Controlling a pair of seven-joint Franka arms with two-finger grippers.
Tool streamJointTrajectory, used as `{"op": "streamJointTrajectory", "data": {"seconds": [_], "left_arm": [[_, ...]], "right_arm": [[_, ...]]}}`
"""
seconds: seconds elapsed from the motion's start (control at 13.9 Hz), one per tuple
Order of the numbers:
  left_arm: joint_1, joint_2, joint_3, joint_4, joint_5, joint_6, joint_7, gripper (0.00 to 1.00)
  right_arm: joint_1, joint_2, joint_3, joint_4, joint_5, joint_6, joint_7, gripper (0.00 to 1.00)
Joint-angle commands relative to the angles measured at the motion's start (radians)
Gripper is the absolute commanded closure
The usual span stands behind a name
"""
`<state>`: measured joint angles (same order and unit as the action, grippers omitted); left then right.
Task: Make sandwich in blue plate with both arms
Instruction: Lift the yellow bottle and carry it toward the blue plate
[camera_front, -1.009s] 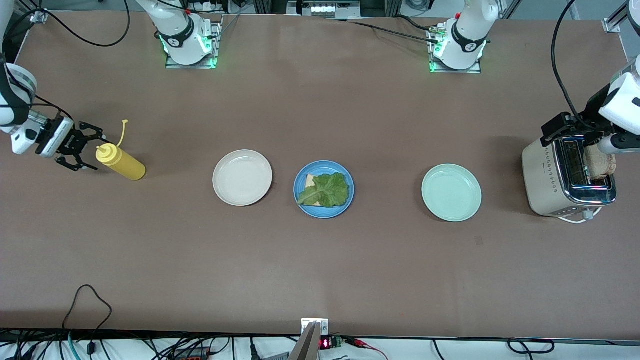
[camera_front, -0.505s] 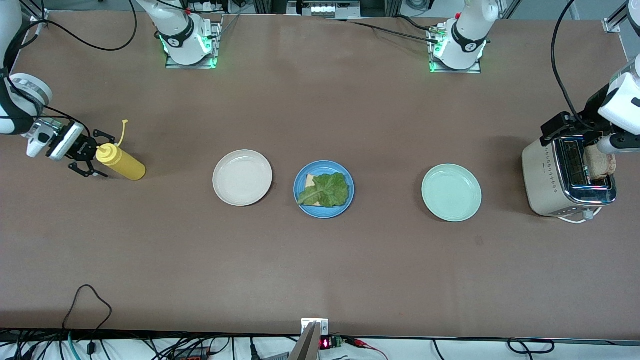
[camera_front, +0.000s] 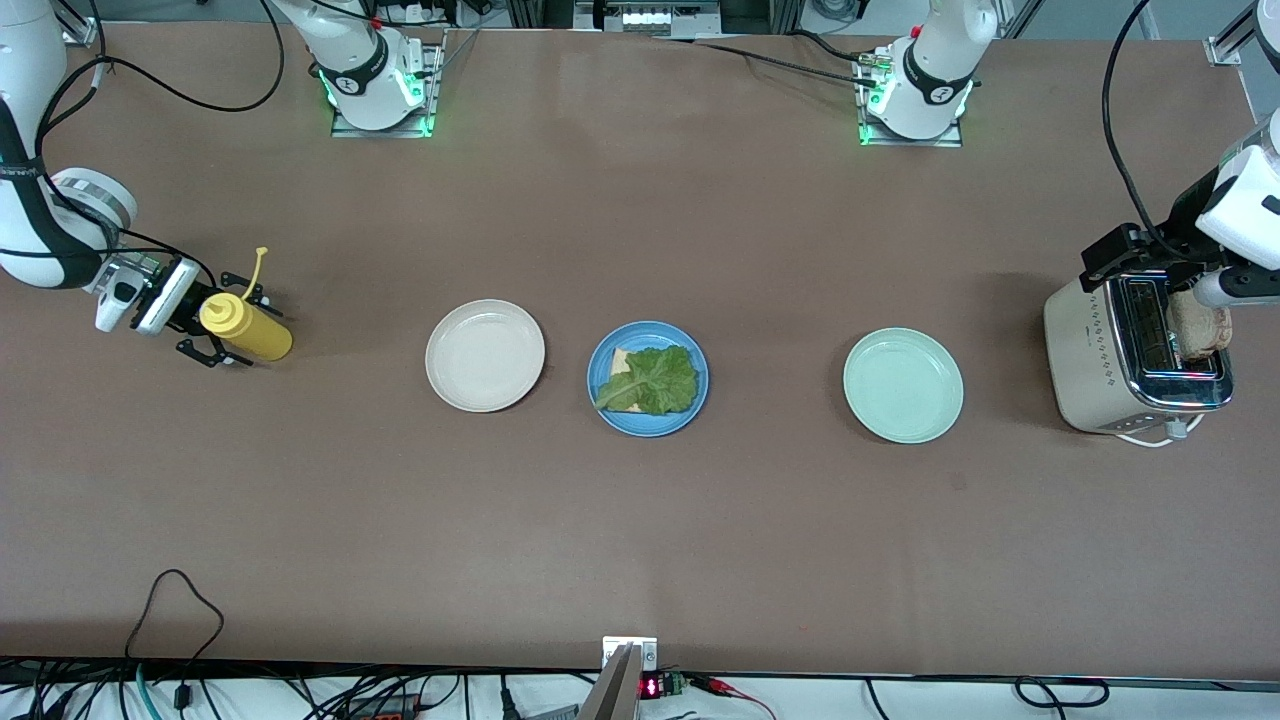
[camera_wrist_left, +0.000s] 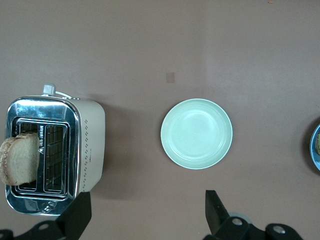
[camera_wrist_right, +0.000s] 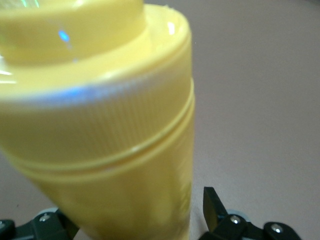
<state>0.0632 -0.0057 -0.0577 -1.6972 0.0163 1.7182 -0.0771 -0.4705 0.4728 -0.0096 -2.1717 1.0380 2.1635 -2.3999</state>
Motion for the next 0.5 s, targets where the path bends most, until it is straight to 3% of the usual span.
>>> {"op": "streamJointTrajectory", "data": {"seconds": [0.0, 0.07, 0.14, 0.43], "left_arm": [[0.004, -0.011, -0.005, 0.001, -0.012, -0.034, 0.020, 0.00], [0.003, -0.008, -0.005, 0.001, -0.012, -0.034, 0.043, 0.00], [0.006, -0.008, -0.004, 0.001, -0.015, -0.035, 0.071, 0.00], [0.004, -0.008, -0.005, 0.017, -0.016, -0.069, 0.061, 0.00]], "right_arm": [[-0.014, 0.000, 0.039, 0.006, 0.022, 0.031, -0.015, 0.74], [-0.010, 0.000, 0.042, 0.006, 0.022, 0.044, -0.005, 0.91], [-0.008, -0.003, 0.054, 0.006, 0.022, 0.061, -0.002, 1.00], [0.045, -0.065, 0.112, 0.018, 0.007, 0.149, 0.146, 1.00]]}}
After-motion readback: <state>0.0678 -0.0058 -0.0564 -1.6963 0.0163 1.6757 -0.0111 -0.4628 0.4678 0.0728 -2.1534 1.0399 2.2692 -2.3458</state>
